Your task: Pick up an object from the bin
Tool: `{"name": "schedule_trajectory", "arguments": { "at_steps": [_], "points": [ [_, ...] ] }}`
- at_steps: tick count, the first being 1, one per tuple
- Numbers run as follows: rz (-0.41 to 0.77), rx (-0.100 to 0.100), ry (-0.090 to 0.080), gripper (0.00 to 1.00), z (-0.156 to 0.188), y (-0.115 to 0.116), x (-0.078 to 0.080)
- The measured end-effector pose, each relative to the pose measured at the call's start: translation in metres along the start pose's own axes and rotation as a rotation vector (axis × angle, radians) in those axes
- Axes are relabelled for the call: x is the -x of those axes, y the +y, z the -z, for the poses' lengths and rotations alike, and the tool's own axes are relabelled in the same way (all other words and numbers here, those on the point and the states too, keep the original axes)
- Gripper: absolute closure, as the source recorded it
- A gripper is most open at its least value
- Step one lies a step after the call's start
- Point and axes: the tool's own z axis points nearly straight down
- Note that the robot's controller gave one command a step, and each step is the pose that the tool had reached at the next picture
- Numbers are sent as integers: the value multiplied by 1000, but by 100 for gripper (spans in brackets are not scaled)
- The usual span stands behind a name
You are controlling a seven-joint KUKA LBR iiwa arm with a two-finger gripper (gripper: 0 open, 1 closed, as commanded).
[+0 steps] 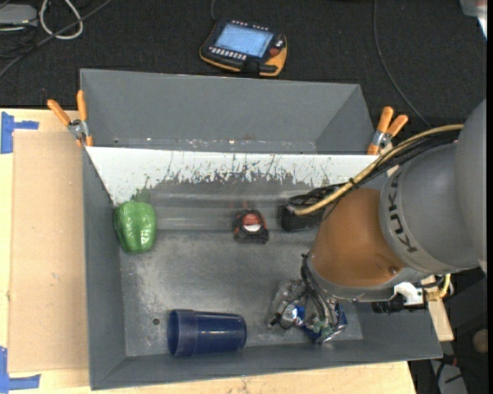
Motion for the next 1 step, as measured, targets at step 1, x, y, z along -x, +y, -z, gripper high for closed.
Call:
{"name": "schedule_trajectory", "arguments": {
  "at_steps": [1],
  "points": [
    [-1,-1,1,100,7,-26,12]
  ]
}}
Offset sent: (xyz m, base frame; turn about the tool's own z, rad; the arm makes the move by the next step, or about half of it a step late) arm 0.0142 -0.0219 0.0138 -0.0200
